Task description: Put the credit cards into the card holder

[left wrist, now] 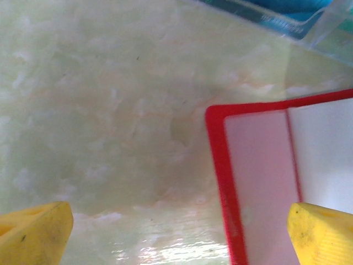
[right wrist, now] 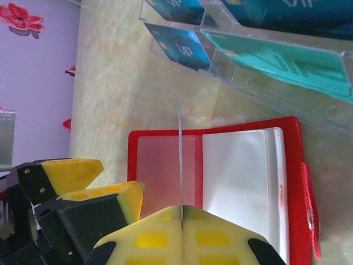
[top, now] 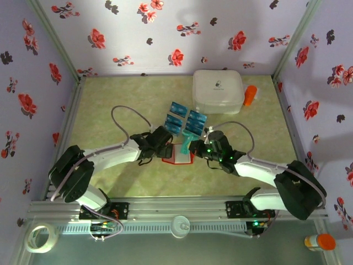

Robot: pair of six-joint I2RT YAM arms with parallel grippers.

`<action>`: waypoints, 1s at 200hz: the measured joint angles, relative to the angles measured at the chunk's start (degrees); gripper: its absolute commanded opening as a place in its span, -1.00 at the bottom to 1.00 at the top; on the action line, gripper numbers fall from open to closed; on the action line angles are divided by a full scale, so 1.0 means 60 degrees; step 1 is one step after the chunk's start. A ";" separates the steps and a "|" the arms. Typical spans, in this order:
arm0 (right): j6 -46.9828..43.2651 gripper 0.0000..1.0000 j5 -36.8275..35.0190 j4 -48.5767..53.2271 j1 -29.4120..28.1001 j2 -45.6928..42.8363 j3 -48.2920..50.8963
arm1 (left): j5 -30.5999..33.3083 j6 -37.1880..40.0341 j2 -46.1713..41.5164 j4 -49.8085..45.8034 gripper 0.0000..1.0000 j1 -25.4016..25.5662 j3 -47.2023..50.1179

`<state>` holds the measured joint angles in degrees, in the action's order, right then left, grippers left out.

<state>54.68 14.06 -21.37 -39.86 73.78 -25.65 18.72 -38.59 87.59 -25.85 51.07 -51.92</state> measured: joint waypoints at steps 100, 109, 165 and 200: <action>0.0004 -1.00 0.0135 -0.1413 -0.0324 0.1282 0.0084 | 0.0499 0.0000 0.0393 -0.0029 1.00 0.0000 0.0572; 0.0004 -1.00 0.0131 -0.1483 -0.0335 0.1322 0.0098 | 0.0535 0.0000 0.0415 -0.0029 1.00 0.0000 0.0605; 0.0000 -1.00 0.0171 -0.1985 -0.0368 0.1894 0.0098 | 0.0641 -0.0004 0.0525 -0.0025 1.00 0.0000 0.0710; 0.0000 -1.00 0.0211 -0.2379 -0.0466 0.2375 0.0095 | 0.0641 -0.0004 0.0535 -0.0025 1.00 0.0000 0.0739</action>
<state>54.68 15.33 -35.64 -42.65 88.03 -25.08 22.57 -38.61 90.80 -26.00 51.07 -47.48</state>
